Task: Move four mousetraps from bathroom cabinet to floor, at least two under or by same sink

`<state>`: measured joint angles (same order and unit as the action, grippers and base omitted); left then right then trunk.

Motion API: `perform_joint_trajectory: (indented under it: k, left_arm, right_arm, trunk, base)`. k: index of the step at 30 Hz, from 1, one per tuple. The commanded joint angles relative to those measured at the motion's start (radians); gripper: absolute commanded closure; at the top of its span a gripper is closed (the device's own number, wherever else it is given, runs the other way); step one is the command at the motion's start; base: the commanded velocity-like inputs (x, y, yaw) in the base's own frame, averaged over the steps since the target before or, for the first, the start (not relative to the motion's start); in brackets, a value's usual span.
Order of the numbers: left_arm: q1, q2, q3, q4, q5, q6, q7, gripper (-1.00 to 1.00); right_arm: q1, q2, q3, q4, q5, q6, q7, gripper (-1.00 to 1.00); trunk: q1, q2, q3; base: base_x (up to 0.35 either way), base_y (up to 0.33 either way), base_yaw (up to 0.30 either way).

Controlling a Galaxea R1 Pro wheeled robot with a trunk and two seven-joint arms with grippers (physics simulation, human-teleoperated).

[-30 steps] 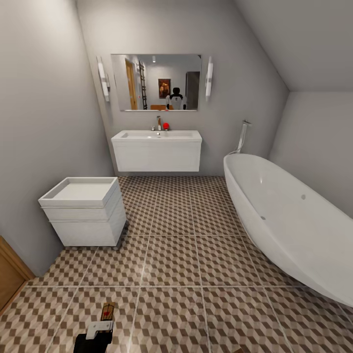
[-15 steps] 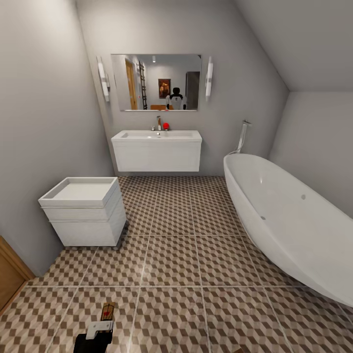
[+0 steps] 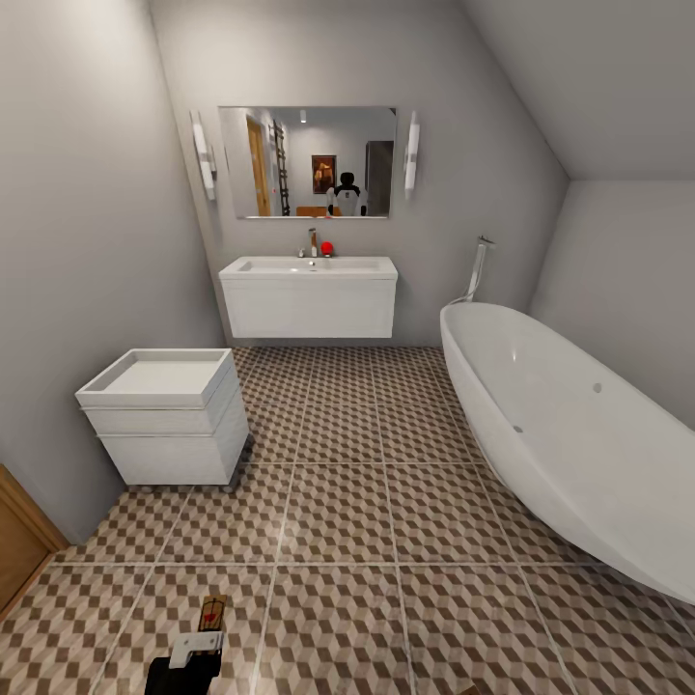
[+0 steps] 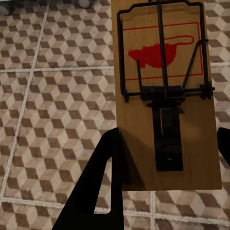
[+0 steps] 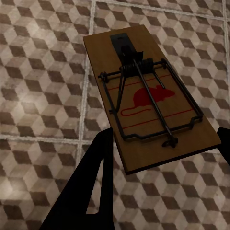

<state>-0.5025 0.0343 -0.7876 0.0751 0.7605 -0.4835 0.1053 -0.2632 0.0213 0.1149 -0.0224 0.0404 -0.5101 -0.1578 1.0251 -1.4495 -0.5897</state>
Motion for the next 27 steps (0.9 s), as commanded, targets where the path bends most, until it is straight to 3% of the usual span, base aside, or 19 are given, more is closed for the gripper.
perform_joint_trajectory:
  k: [1, 27]
  left_arm:
    - [-0.001, -0.001, -0.005, 0.002, -0.006, -0.003, 0.008, 1.00]
    - [-0.001, -0.001, -0.005, 0.001, -0.006, -0.003, 0.008, 1.00]
  right_arm:
    - [-0.001, 0.000, 0.008, 0.001, 0.003, -0.001, -0.009, 1.00]
    - [-0.001, 0.000, 0.008, 0.001, 0.003, -0.001, -0.009, 1.00]
  trunk:
    - [0.000, 0.000, -0.001]
    - [0.000, 0.000, -0.001]
  base:
    - [0.000, 0.000, 0.000]
    - [0.000, 0.000, 0.000]
